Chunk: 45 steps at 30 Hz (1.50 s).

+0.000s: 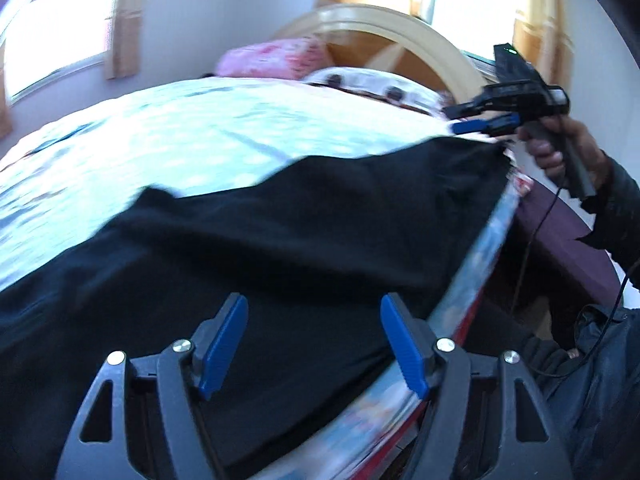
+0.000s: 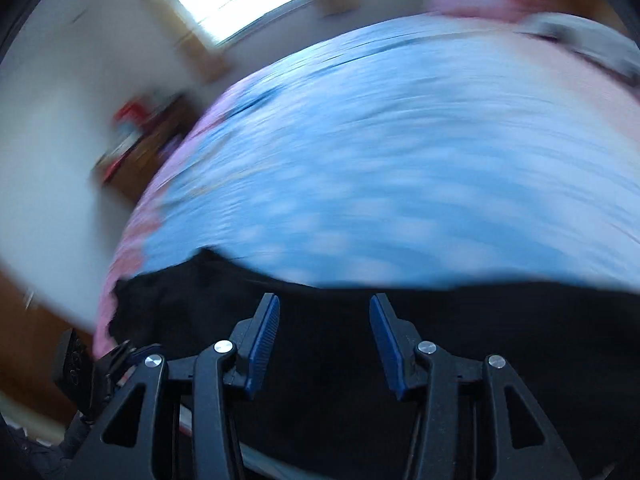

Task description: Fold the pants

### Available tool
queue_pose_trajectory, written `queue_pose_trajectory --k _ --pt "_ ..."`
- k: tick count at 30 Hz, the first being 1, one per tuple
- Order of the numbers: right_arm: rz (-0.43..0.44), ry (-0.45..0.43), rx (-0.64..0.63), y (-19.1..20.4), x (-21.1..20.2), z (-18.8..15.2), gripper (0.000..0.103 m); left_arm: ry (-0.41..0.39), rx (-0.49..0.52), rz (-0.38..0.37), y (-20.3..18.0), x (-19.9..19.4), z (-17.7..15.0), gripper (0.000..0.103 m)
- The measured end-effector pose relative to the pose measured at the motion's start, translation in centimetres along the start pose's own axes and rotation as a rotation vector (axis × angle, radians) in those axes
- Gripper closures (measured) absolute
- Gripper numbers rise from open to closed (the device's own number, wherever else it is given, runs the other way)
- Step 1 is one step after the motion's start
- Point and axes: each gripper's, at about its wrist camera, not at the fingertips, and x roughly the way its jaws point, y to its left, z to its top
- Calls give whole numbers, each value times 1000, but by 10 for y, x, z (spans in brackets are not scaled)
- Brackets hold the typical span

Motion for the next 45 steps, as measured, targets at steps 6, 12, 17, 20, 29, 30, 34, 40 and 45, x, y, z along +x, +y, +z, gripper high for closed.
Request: queue_pose_trajectory --k 6,12,17,20,29,30,34,40,45 --pt "-191 -153 317 -125 -105 -42 54 14 84 -131 -44 37 23 31" --pt "-100 -196 494 -174 -91 -45 54 108 80 -141 -46 73 21 31" --pt "-51 -274 500 -181 -76 -20 90 97 63 -144 -44 68 17 31" --pt "-20 -310 423 -168 -84 -3 95 96 50 -149 -44 70 16 30" --pt "-65 -369 289 -152 -120 -6 96 85 69 -165 -43 71 14 26" --pt "-70 -339 321 -165 -117 -16 96 85 74 -169 -43 71 14 26" --pt "-90 -236 394 -193 -108 -60 96 87 84 -180 -42 70 13 25" --pt "-230 -209 478 -212 -117 -82 59 105 110 -190 -45 71 17 21" --pt "-267 -338 425 -214 -153 -52 58 100 96 -193 -44 71 16 21"
